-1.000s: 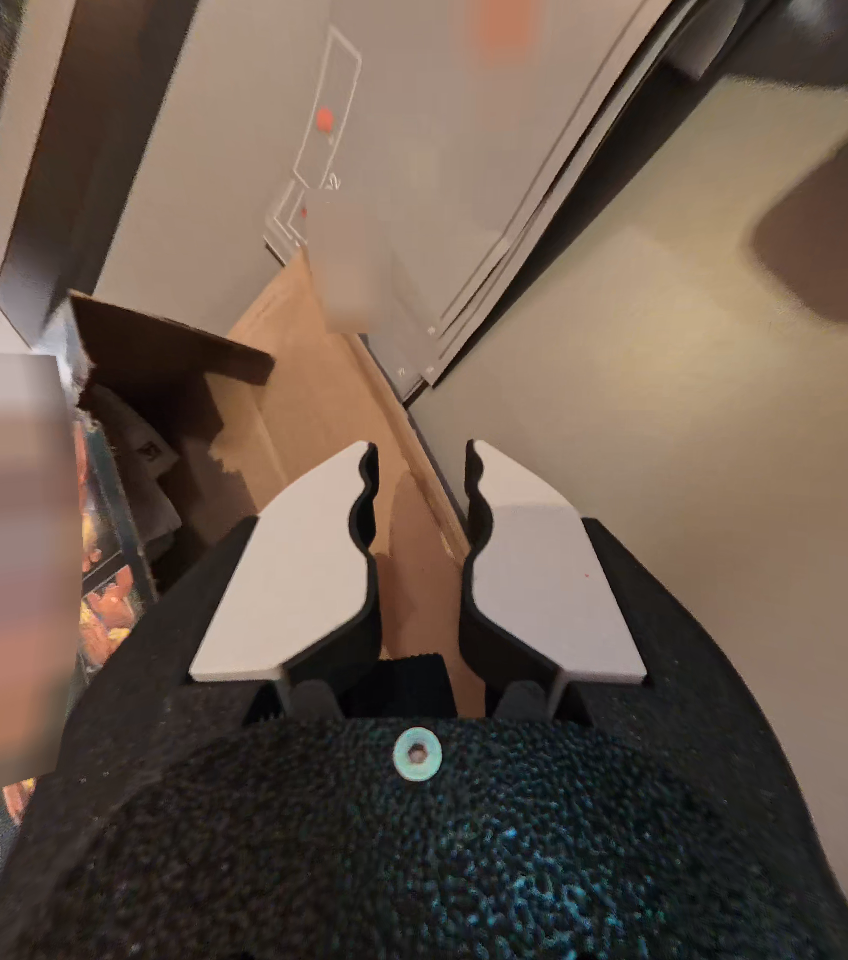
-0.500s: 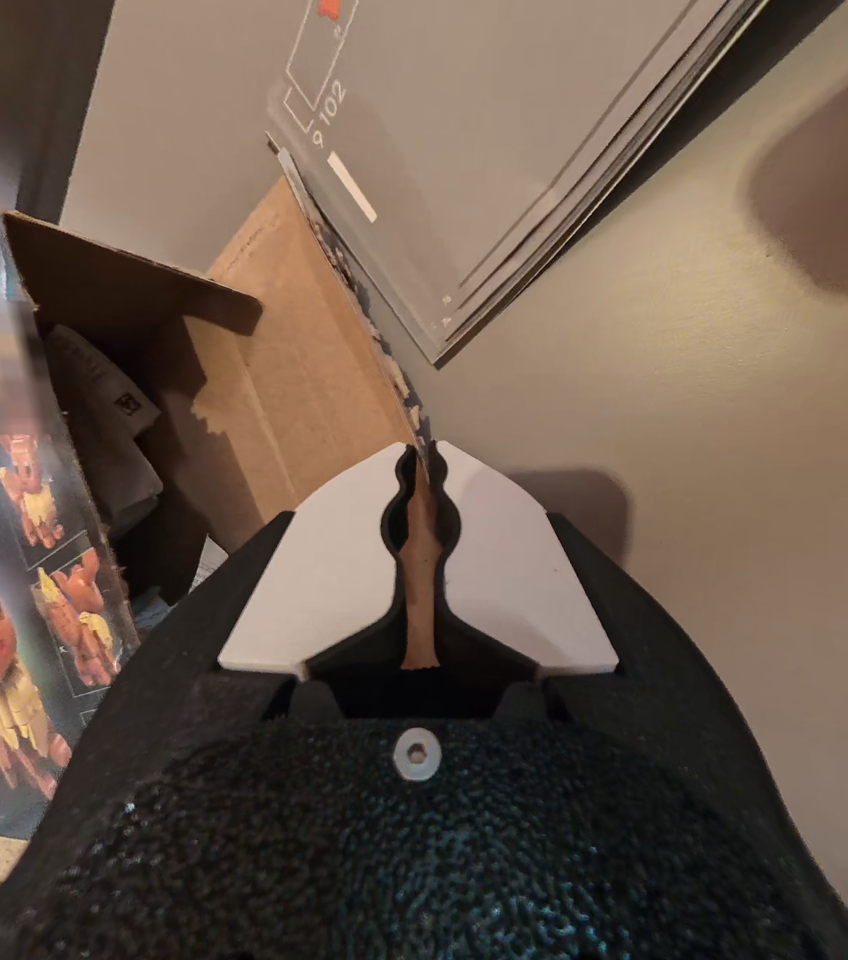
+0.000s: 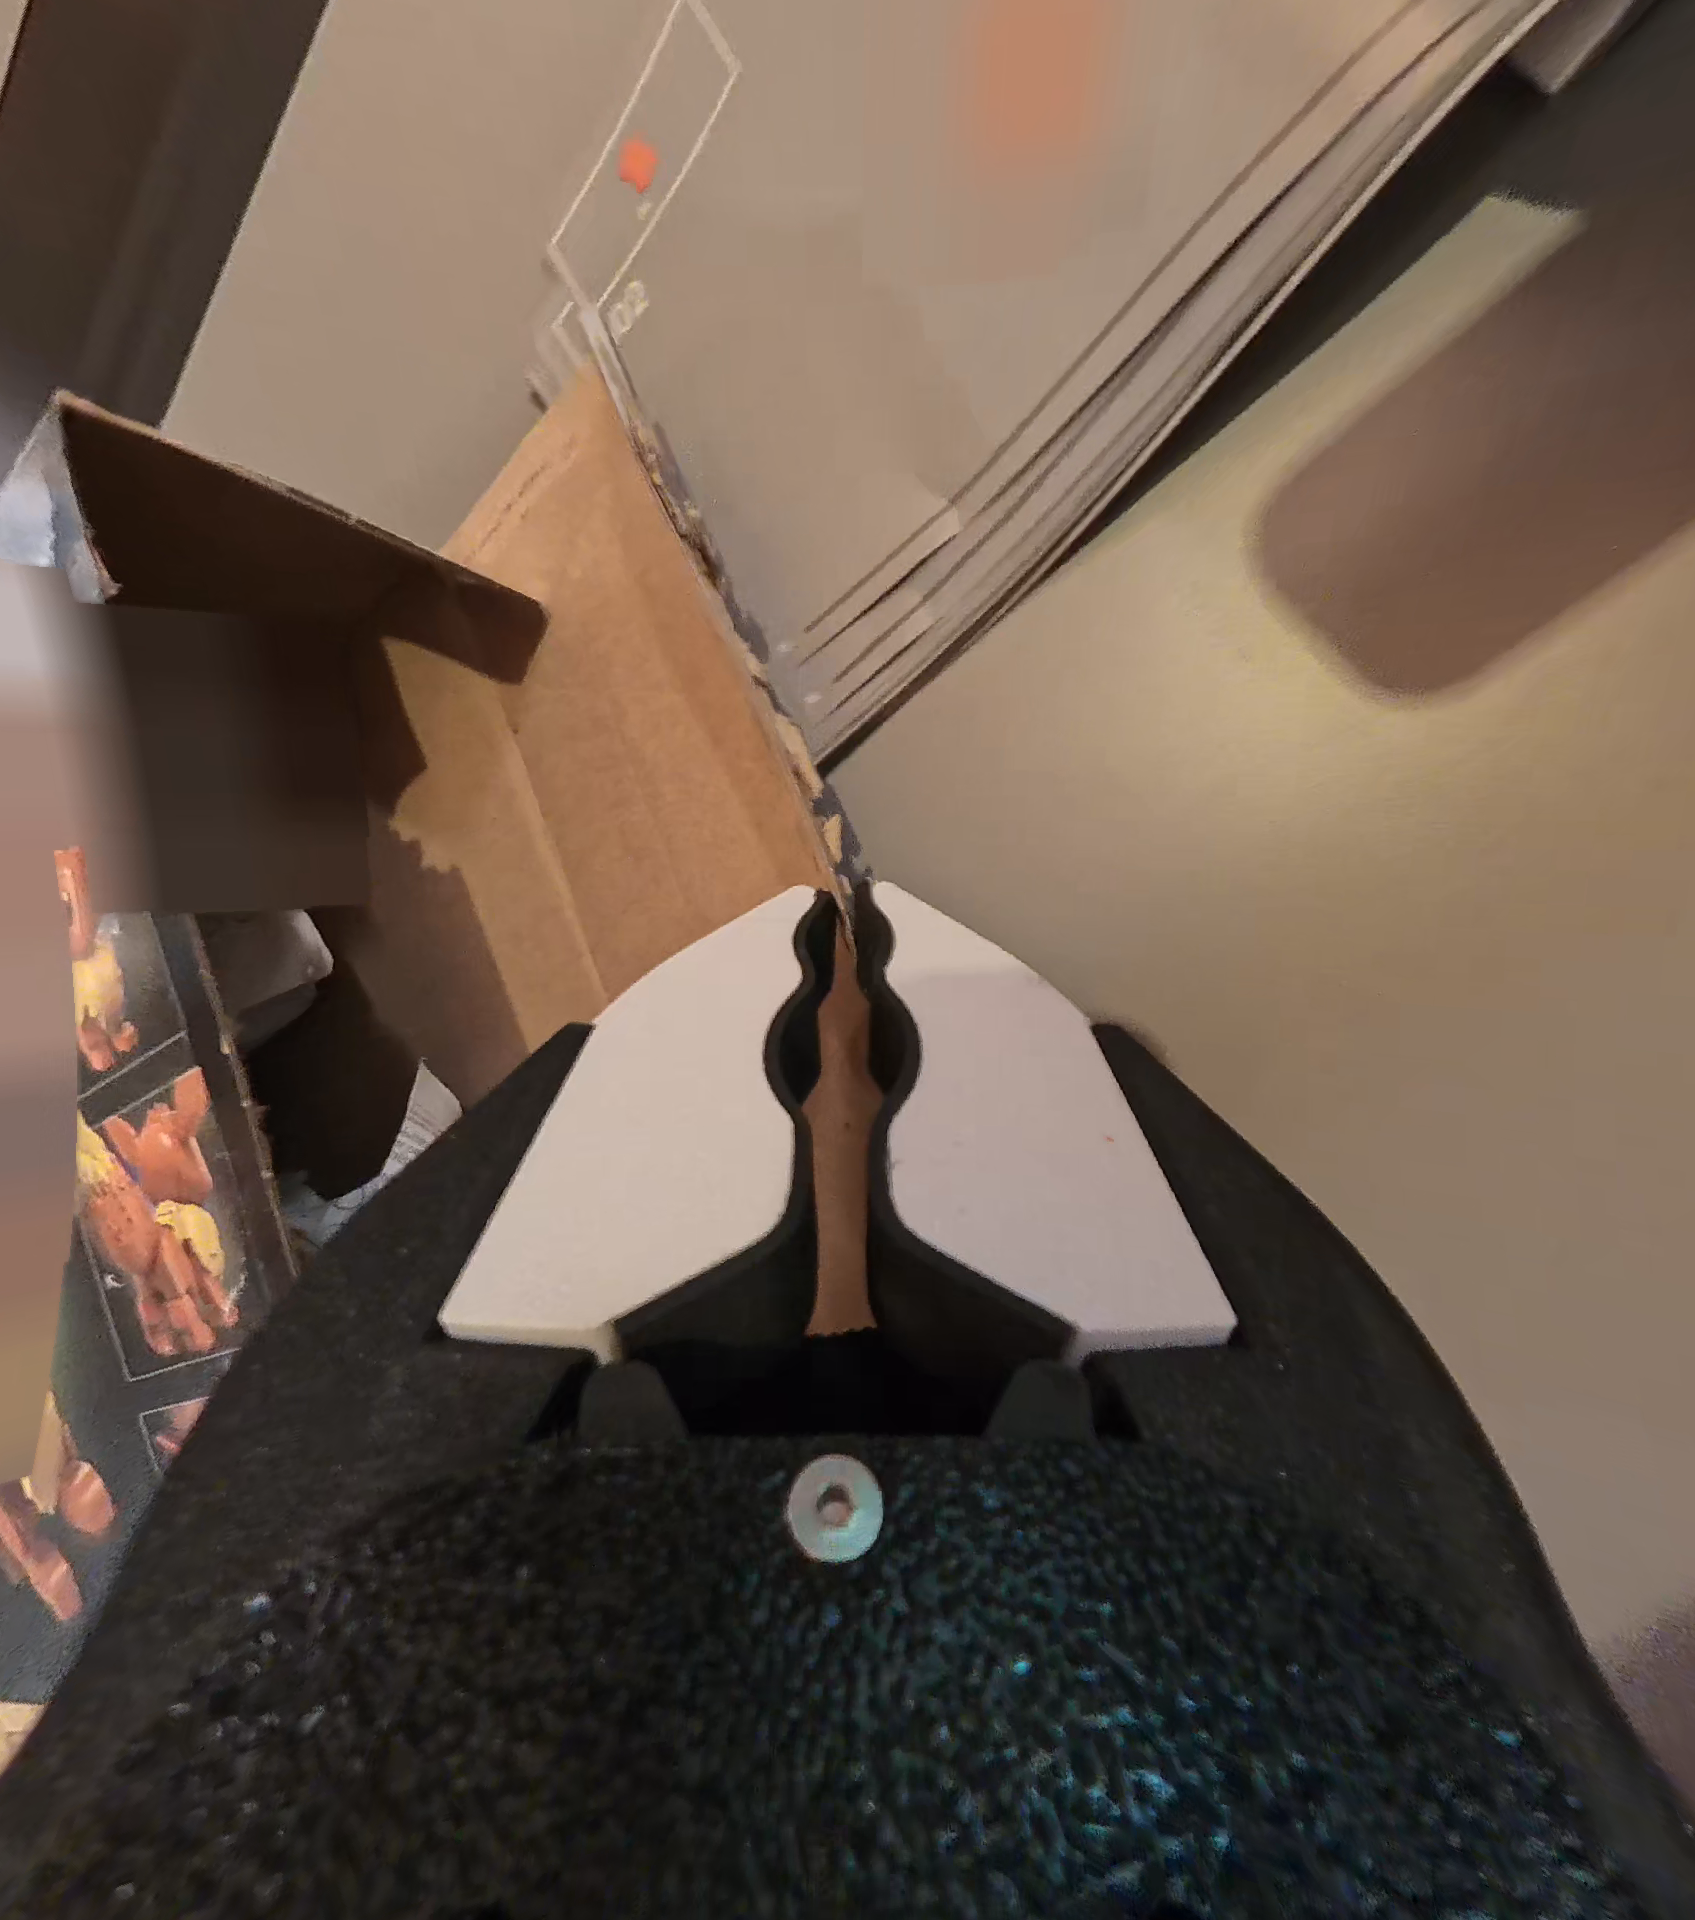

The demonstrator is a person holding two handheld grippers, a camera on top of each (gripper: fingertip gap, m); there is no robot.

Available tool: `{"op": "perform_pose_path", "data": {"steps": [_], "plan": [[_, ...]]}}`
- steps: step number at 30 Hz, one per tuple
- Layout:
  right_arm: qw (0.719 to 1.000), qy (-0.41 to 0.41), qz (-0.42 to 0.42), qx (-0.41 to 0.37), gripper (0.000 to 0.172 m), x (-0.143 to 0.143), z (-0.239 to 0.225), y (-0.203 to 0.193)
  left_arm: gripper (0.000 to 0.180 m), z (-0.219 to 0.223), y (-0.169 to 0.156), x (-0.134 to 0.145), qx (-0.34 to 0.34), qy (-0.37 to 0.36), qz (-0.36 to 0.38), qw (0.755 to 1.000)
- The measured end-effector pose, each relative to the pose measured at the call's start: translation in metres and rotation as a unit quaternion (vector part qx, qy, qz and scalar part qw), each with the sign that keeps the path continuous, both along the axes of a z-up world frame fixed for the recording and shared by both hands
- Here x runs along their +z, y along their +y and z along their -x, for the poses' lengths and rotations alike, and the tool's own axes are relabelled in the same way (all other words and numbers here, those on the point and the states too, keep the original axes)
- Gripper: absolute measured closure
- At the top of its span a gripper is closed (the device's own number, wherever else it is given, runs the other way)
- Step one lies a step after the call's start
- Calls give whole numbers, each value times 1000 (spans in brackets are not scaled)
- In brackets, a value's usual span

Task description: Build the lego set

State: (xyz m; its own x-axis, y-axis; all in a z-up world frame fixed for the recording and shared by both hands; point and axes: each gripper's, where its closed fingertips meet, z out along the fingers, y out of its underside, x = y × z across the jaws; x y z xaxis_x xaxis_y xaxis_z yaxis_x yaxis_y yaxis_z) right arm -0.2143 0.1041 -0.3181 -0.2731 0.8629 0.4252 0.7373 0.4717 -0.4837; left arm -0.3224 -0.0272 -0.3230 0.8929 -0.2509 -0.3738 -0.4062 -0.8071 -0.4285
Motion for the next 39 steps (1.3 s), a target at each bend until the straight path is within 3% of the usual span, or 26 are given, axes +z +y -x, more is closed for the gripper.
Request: {"op": "perform_pose_path", "data": {"steps": [6,12,18,23,27,30,34,39], "plan": [[1000,1,5,5,148,-1,2,-2,175,-19,3,-12,-34,7,17,999],[999,35,-4,-20,145,13,-4,0,166,-42,21,21,-72,-73,-93,990],[992,124,-9,-20,143,61,-49,-32,166,-69,47,64,-126,-137,-259,948],[973,225,46,-38,147,117,-146,-45,166,-103,60,70,-188,-104,-344,914],[956,268,44,-108,147,164,-253,4,166,-133,66,67,-221,-107,-372,895],[957,245,18,-152,148,173,-313,43,167,-148,70,69,-231,-111,-388,885],[971,169,-9,-167,150,147,-341,86,168,-158,78,69,-206,-129,-404,882],[990,22,1,-139,151,99,-309,162,170,-161,90,70,-171,-136,-425,878]]}}
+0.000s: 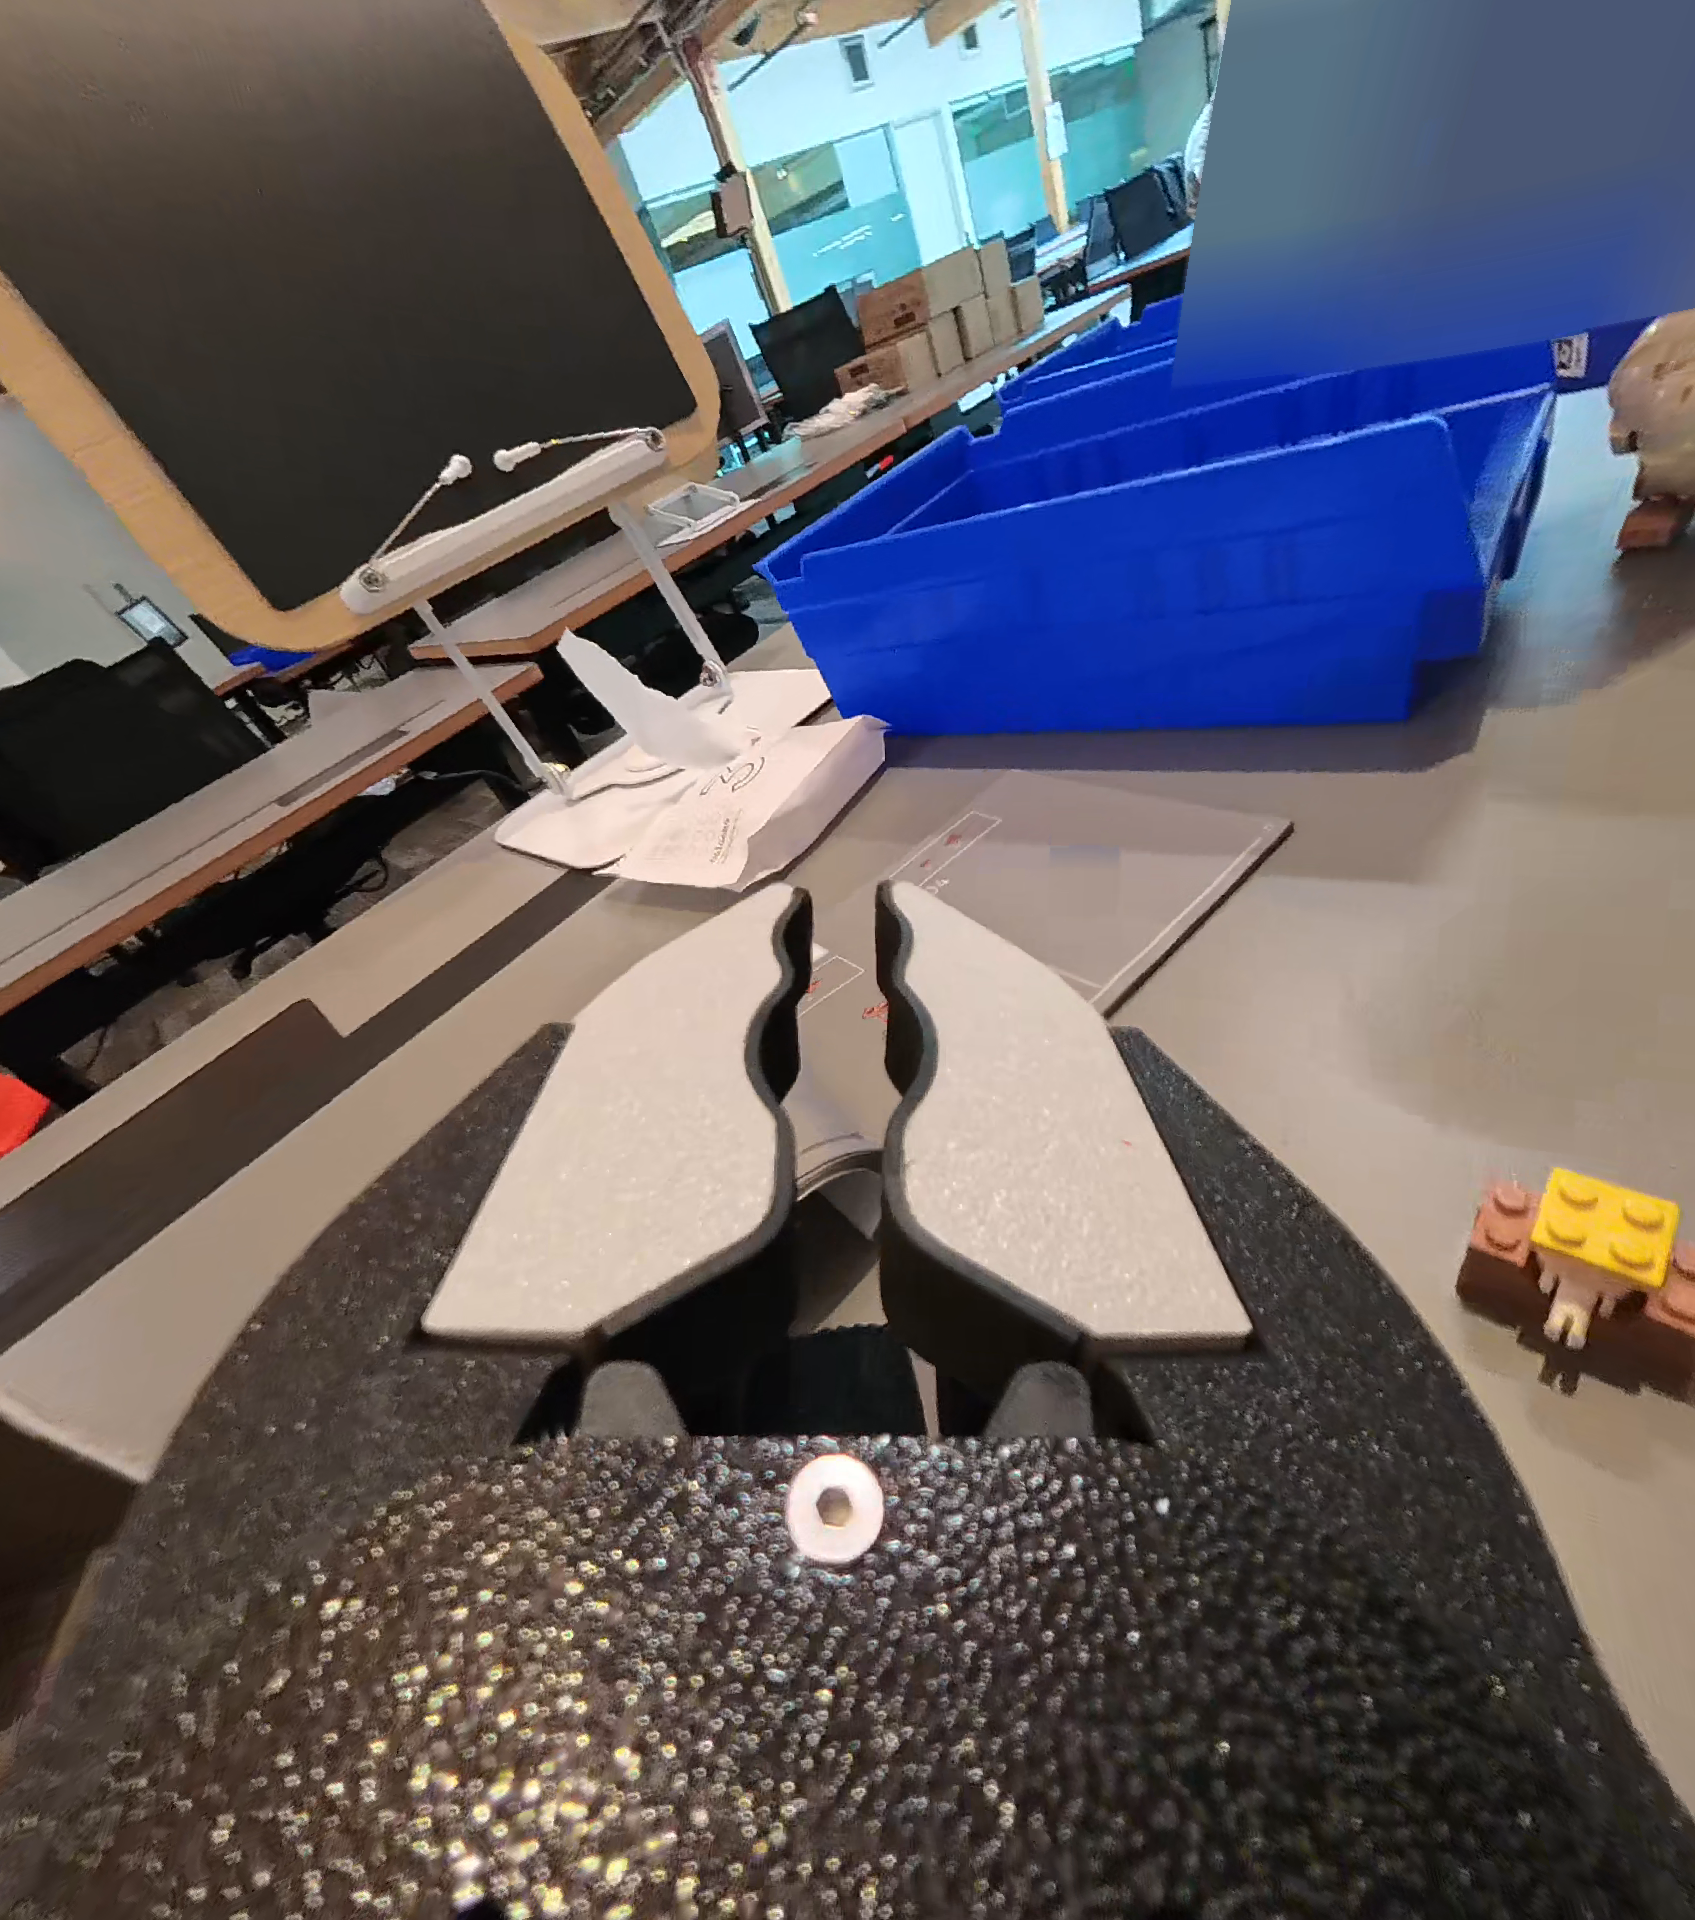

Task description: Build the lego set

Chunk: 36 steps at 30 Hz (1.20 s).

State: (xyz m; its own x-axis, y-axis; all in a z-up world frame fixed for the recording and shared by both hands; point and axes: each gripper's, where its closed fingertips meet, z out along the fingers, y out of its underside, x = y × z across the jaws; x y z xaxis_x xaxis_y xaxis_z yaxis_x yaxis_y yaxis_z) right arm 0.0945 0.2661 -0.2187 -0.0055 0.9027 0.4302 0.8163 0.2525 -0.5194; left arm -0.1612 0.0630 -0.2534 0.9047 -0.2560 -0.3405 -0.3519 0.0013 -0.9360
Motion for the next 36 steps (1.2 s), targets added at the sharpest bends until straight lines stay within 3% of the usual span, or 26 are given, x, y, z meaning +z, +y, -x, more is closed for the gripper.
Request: {"op": "perform_pose_path", "data": {"steps": [5,10,19,24,27,31,33,36], "plan": [[978,-169,120,-19,152,-68,50,64,171,-2,5,-9,14,6,6,1000],[959,-247,128,-46,151,-100,65,87,172,-4,3,-16,12,35,10,999],[942,-301,129,-78,155,-135,68,98,172,-6,1,-17,-2,28,19,999],[956,-252,124,-82,155,-107,67,93,173,-6,-2,-16,-2,18,20,1000],[977,-143,153,-35,156,-59,68,51,173,-6,-4,-13,4,22,19,1000],[978,25,183,100,156,4,58,-74,173,-8,-5,-9,7,24,17,1000],[973,52,174,139,156,4,46,-133,173,-11,-5,-9,4,22,19,1000],[973,54,171,145,156,-37,39,-191,174,-17,-5,-11,-4,18,20,1000]]}}
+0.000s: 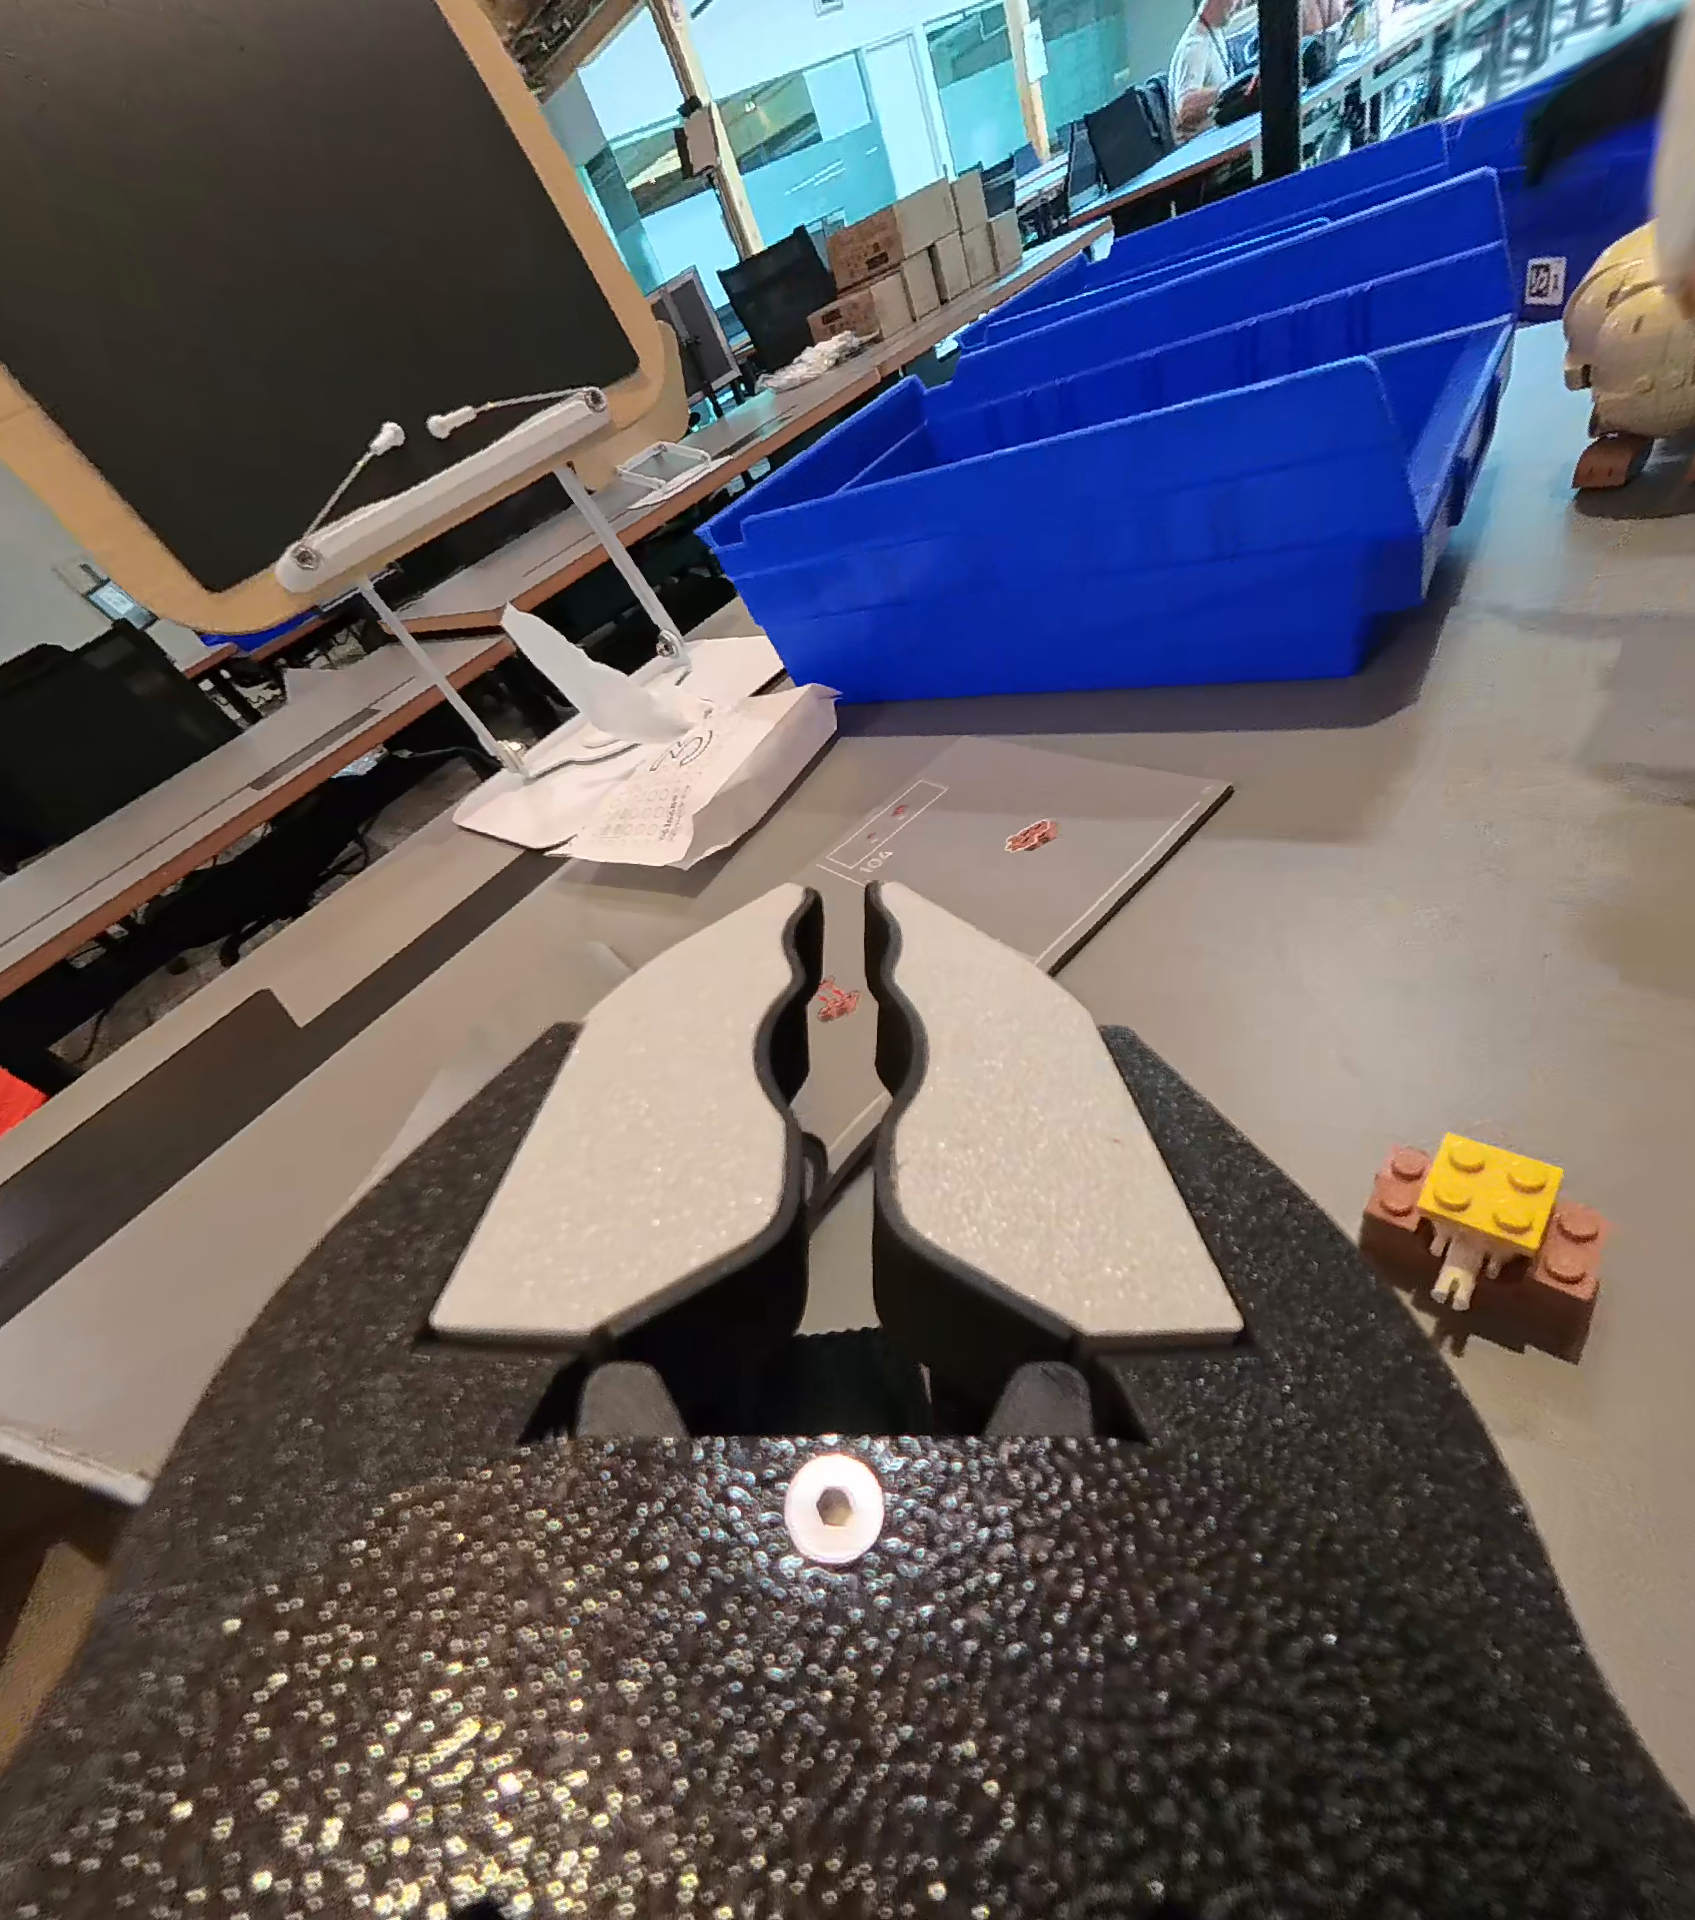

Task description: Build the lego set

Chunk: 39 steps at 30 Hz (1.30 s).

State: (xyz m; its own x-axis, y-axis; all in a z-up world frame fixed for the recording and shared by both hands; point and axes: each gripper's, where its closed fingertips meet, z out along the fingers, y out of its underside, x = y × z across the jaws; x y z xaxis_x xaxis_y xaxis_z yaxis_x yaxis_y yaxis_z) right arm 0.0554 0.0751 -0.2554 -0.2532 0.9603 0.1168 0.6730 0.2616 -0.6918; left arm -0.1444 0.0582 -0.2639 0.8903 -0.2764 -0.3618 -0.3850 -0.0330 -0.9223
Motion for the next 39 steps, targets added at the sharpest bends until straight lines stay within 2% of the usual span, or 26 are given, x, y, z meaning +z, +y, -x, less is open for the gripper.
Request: {"op": "perform_pose_path", "data": {"steps": [3,6,7,9,12,15,18,20,23,29,39], "plan": [[999,-25,-17,-26,156,-52,2,-21,174,-5,1,-4,-5,5,5,1000],[998,-52,-6,-41,152,-82,2,-28,175,-7,1,-10,-6,16,12,1000],[998,-54,-13,-41,145,-81,1,-26,175,-7,2,-12,-5,18,14,1000],[998,-42,-11,-35,141,-65,0,-19,175,-8,1,-12,-6,28,12,1000],[999,-11,-5,-36,141,-22,-5,3,175,-7,0,-13,-3,37,8,999],[995,10,-59,-78,146,21,-15,61,175,-4,1,-12,2,38,3,999],[982,5,-109,-152,145,43,-28,133,175,2,2,-10,11,41,-7,999],[978,11,-115,-173,145,53,-35,162,175,8,2,-8,18,47,-19,999],[975,8,-136,-175,146,57,-42,185,175,15,2,-2,28,48,-42,998],[983,-19,-144,-115,146,37,-42,192,176,22,4,10,37,25,-84,995],[990,-32,-127,-53,146,16,-29,203,176,27,10,9,61,44,-85,994]]}}
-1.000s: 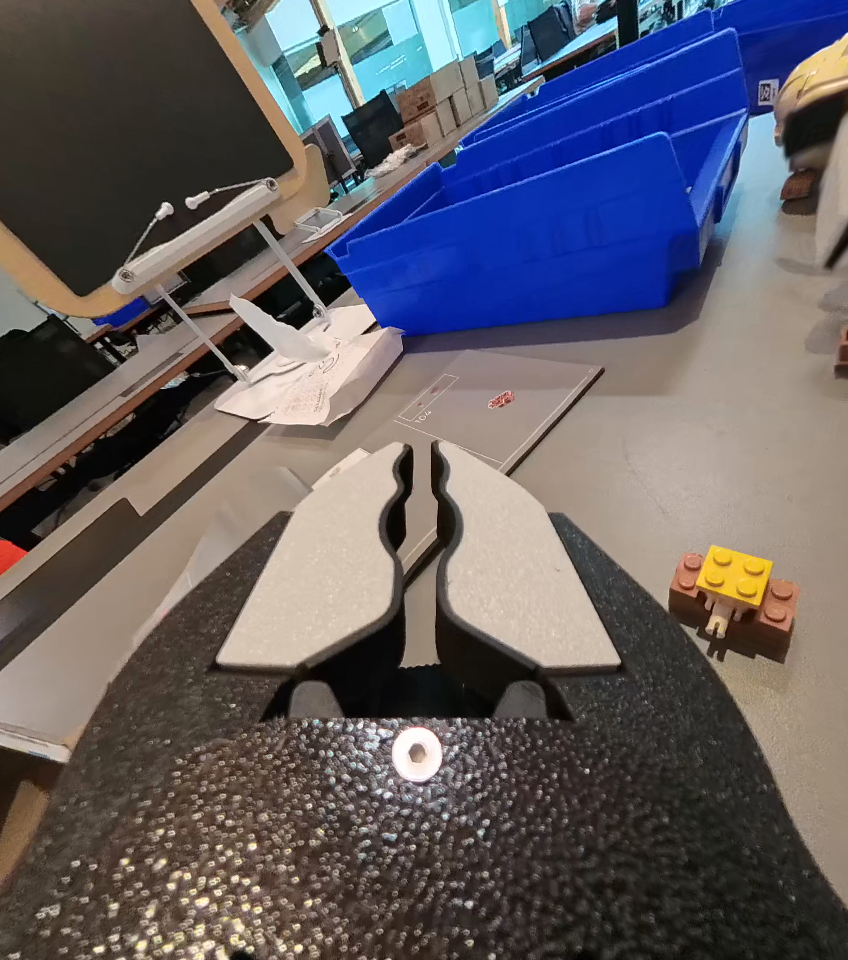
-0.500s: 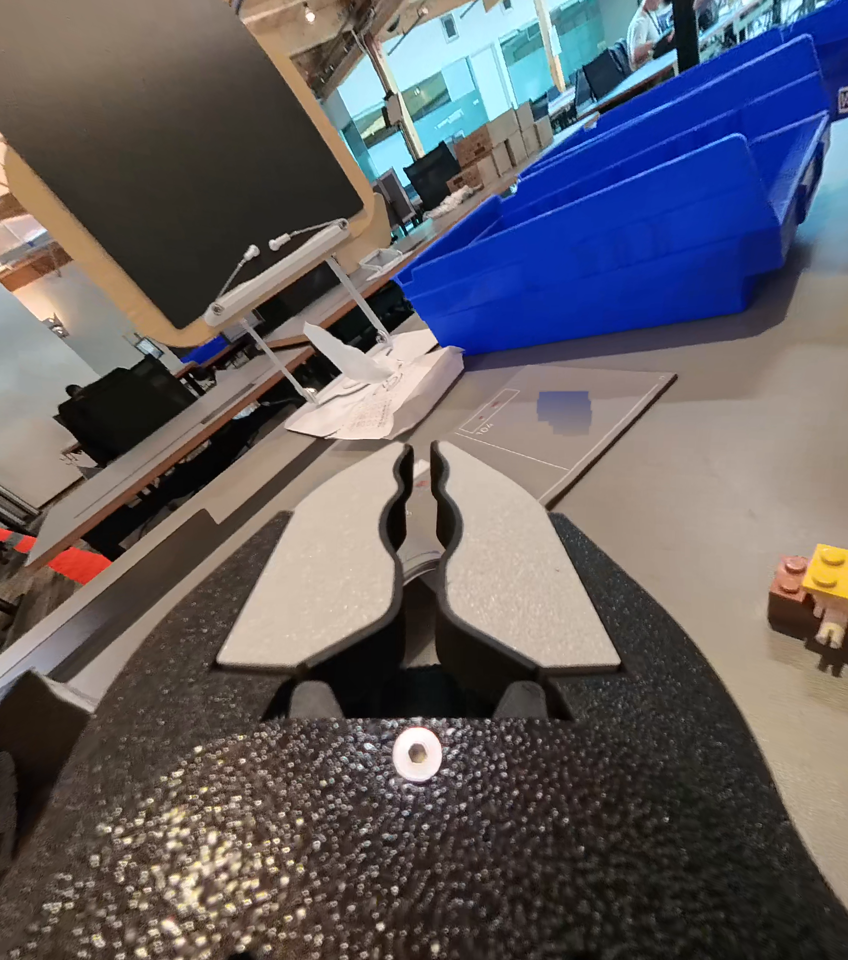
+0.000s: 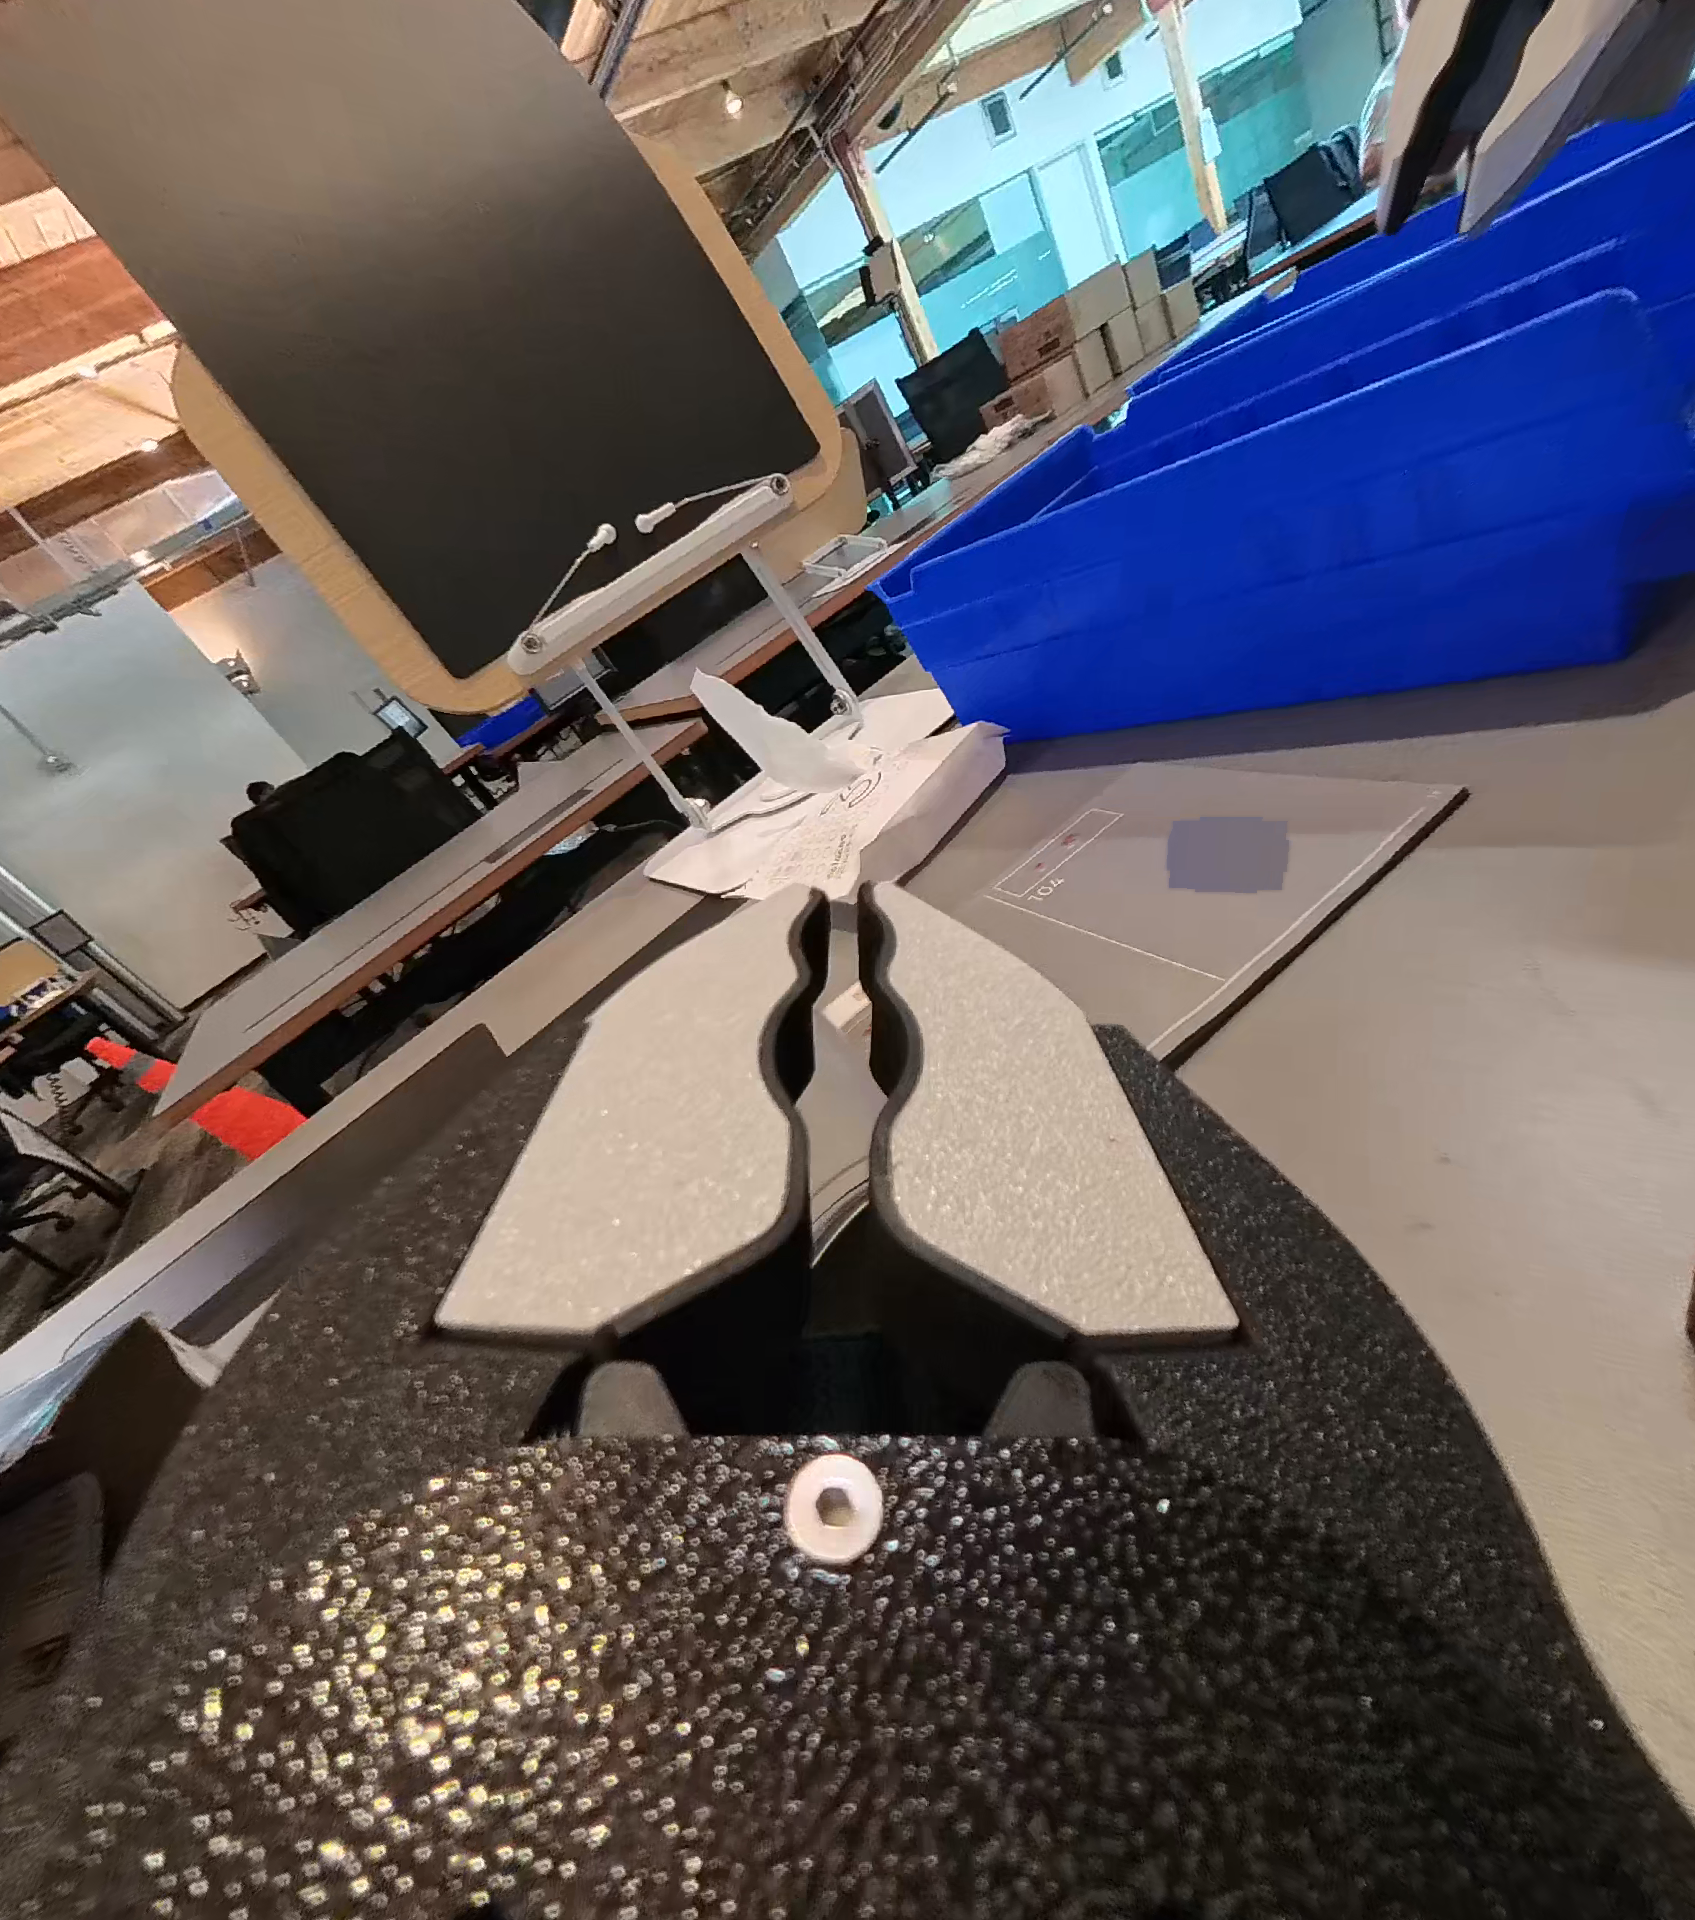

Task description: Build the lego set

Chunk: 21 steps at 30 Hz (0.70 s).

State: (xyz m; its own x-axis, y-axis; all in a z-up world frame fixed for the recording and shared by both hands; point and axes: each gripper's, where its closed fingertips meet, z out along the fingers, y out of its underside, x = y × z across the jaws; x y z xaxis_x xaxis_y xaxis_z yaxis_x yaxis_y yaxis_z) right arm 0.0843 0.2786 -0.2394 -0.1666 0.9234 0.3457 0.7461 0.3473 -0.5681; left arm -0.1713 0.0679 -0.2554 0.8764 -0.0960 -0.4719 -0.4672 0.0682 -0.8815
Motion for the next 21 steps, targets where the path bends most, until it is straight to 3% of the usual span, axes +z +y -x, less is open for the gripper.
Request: {"op": "perform_pose_path", "data": {"steps": [21], "plan": [[999,-46,5,-2,146,-15,1,28,176,6,3,0,16,10,-3,1000]]}}
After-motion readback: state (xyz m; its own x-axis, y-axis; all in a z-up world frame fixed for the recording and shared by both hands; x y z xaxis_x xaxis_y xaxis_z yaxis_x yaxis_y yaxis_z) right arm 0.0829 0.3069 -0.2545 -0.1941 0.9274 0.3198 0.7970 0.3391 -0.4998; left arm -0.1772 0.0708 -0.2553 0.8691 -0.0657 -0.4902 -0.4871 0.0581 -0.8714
